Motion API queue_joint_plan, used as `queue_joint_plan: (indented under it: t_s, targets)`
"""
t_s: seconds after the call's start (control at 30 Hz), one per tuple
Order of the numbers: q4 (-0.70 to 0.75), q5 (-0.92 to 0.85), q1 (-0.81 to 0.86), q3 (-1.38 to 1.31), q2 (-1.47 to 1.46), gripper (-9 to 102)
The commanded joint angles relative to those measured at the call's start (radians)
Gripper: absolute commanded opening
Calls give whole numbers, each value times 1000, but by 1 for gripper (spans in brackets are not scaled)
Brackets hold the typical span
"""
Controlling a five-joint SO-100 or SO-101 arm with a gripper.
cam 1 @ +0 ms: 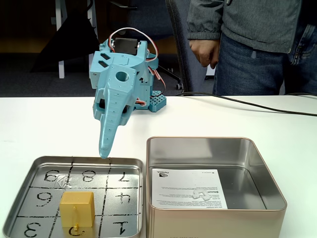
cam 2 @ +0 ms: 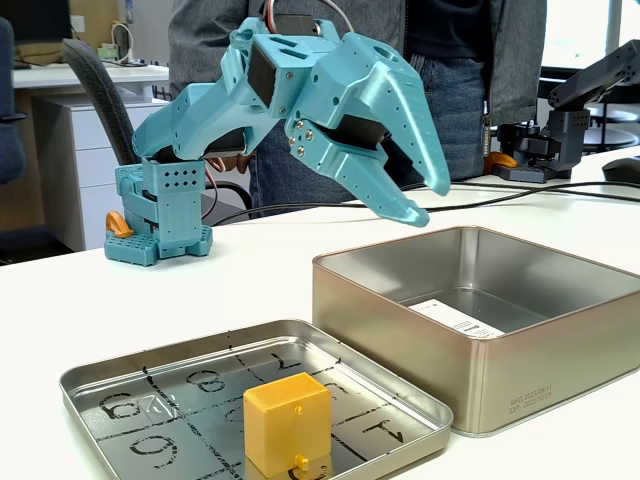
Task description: Grasp a lego block and put it in the bin.
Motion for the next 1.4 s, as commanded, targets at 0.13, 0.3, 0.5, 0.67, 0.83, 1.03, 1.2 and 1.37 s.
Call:
queue_joint_plan:
  t_s: [0.13, 0.3, 0.5, 0.67, 0.83, 1.03, 1.2, 1.37]
  targets:
    - [193, 77, -48, -34, -20, 0]
    - [193, 77, -48, -34, -15, 0]
    - [202, 71, -49, -34, 5, 0]
    - [267, 66, -49, -34, 55, 0]
    - [430, 63, -44, -34, 135, 0]
    - [586, 94, -40, -32, 232, 7]
    - [634, 110, -38, -32, 245, 21]
    - [634, 130, -41, -32, 202, 33]
